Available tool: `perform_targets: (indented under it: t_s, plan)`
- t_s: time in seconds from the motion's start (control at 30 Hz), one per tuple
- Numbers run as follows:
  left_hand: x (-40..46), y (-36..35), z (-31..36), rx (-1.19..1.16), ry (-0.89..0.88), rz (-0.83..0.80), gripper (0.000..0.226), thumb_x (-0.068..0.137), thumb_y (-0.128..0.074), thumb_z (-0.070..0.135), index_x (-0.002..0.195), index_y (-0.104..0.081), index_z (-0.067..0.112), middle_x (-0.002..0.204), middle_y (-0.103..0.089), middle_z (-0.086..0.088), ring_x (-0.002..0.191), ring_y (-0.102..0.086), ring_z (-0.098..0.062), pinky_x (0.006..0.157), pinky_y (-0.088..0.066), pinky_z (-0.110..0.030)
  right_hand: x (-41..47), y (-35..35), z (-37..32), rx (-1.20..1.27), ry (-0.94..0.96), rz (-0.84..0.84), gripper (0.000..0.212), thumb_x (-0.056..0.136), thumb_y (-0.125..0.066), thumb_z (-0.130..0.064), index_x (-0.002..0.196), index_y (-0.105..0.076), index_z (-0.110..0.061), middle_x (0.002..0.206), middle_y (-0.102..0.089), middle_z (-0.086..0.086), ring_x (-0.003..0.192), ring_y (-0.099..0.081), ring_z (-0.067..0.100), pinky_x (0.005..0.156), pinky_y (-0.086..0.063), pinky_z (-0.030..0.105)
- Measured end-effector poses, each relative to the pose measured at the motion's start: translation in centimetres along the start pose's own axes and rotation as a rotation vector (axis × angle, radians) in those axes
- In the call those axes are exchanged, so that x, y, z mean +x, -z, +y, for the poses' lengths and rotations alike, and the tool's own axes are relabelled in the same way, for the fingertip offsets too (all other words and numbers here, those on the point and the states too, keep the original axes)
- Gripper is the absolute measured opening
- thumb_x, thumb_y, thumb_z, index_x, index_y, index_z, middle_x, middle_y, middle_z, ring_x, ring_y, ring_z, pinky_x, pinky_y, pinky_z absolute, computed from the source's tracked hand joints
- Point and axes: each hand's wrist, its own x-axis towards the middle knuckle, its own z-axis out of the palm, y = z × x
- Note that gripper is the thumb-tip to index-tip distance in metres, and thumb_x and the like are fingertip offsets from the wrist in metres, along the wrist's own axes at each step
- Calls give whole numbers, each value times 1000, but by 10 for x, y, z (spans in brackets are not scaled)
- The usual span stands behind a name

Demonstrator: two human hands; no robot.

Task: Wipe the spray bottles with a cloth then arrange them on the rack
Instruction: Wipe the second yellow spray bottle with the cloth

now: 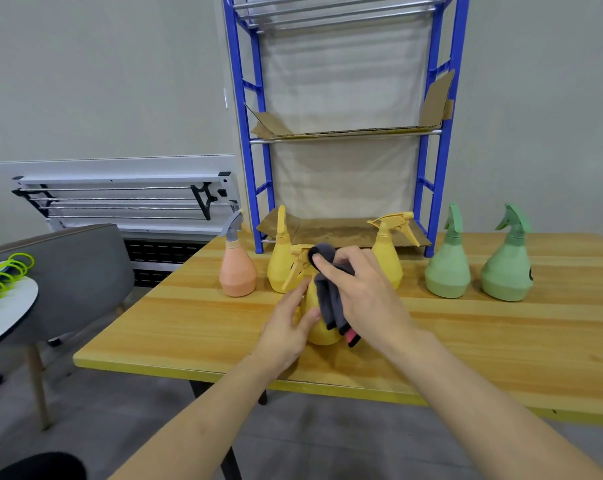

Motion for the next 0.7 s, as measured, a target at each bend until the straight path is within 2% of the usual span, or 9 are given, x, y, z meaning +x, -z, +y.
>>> perform_targets:
  t_s: [0.07,0.1,0.27,0.4,0.5,0.57,0.63,0.7]
  plan:
    - [1,2,0,-24,13,-16,66,102,-60,38,159,-29,26,163,-35,8,151,-28,-7,122,-23,-27,-9,-10,2,46,-61,-13,39,102,-60,-12,139,-59,-26,118,-49,-3,111,-44,12,89,-51,31]
    - [2,3,0,-24,12,-23,66,102,-59,36,160,-29,25,163,-34,7,151,-27,-7,121,-22,-24,-14,-14,2,40,-70,-17,41,102,-60,-12,140,-60,-26,119,-49,-1,111,-44,11,90,-50,30]
    - [2,2,0,-27,-5,-27,66,103,-59,32,160,-28,21,162,-34,8,151,-27,-7,117,-22,-20,-22,-10,0,51,-105,-63,38,102,-55,-14,139,-64,-23,118,-52,3,108,-47,15,88,-50,32]
    - [3,3,1,-35,-18,-39,66,102,-59,34,159,-28,22,153,-34,17,145,-26,1,112,-21,-13,-29,-3,3,7,-22,-107,43,97,-63,-4,136,-66,-22,113,-53,1,103,-50,19,84,-53,34]
    - [1,2,1,-47,-19,-38,65,102,-58,34,159,-28,25,149,-34,20,142,-27,2,111,-22,-16,-28,4,0,33,-72,-83,42,99,-60,-4,135,-67,-24,115,-54,1,105,-51,17,86,-53,32]
    - [0,1,2,-43,-12,-32,63,104,-57,32,160,-28,26,152,-35,18,142,-28,0,112,-23,-19,-21,7,-5,75,-96,-26,39,101,-53,-9,137,-65,-21,118,-54,3,108,-51,13,91,-49,24]
    - [1,1,0,-42,-11,-26,62,104,-56,30,160,-28,26,157,-35,14,145,-28,-2,113,-23,-19,-11,4,-9,119,-135,12,40,104,-43,-27,137,-64,-18,118,-53,1,108,-48,1,94,-45,18]
    - [2,2,1,-42,-8,-27,63,104,-56,32,160,-28,24,159,-35,12,147,-28,-4,113,-23,-19,-9,-2,-10,160,-205,-2,43,105,-38,-37,135,-64,-20,118,-53,-1,108,-48,-3,94,-47,20]
